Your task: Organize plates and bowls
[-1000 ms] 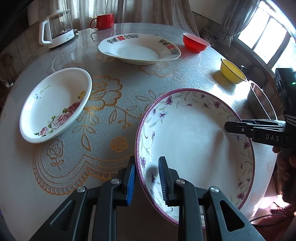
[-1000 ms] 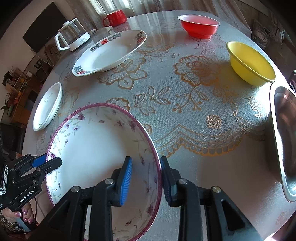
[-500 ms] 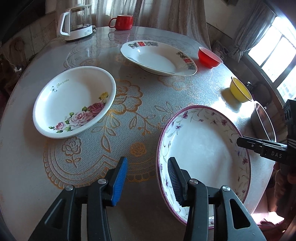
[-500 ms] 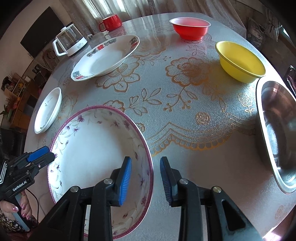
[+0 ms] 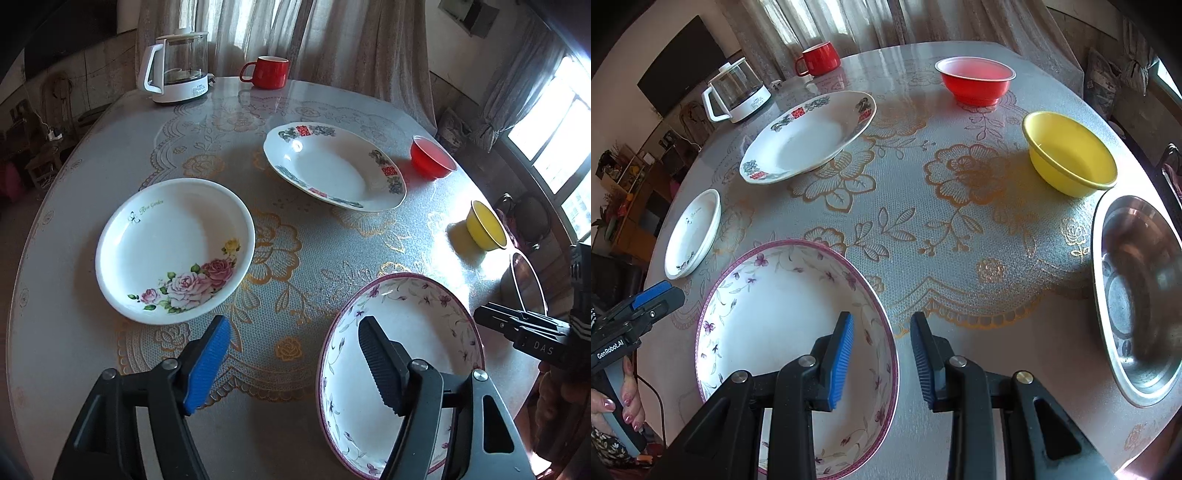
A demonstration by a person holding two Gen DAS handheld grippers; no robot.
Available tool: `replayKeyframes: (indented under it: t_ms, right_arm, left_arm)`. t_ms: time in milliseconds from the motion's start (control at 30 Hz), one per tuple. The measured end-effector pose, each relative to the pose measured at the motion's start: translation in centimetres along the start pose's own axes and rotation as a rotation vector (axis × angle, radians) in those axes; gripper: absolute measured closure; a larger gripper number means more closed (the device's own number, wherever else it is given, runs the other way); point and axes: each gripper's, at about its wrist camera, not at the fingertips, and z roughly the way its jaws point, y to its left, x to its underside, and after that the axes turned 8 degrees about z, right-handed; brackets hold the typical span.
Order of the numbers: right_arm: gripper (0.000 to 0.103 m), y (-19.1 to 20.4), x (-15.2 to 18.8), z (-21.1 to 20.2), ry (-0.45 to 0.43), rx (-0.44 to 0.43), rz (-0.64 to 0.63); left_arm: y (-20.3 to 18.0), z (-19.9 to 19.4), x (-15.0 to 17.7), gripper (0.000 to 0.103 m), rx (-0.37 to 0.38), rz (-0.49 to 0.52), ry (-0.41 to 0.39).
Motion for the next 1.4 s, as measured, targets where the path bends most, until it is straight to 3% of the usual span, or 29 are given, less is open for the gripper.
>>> replayKeyframes:
  t_ms: [233,567,800,1167,1400]
  right_arm:
    - [0.072,0.3,-1.4,-0.6,-0.028,0.023,-0.003]
    - [0.071,0.7,-2.4,-1.0,-0.063,0.050,-0.018]
    - [0.071,0.7,-2.6,-0.1,-0.043,0.044,-0.017]
    - [0.071,0.7,-4.6,0.8,-0.036,0.055,-0.037]
    - [0.071,0.5,-7.6,1.5,-0.029,0.053,-0.048]
  left_arm:
    - [0.6,-0.6,-1.7,0.023,-0.004,-0.033,-0.032]
    - [-0.1,-0.1,-1.6,0.023,-0.012,-0.018,-0.006]
    - [-0.4,0.7,-1.6,0.023,-0.011,-0.006,0.020]
    - [0.1,1.0,-5.3,0.021,-0.035,0.005,0.002]
    - [1.4,2.5,-8.6,0.020,-0.087,0.002,0.008]
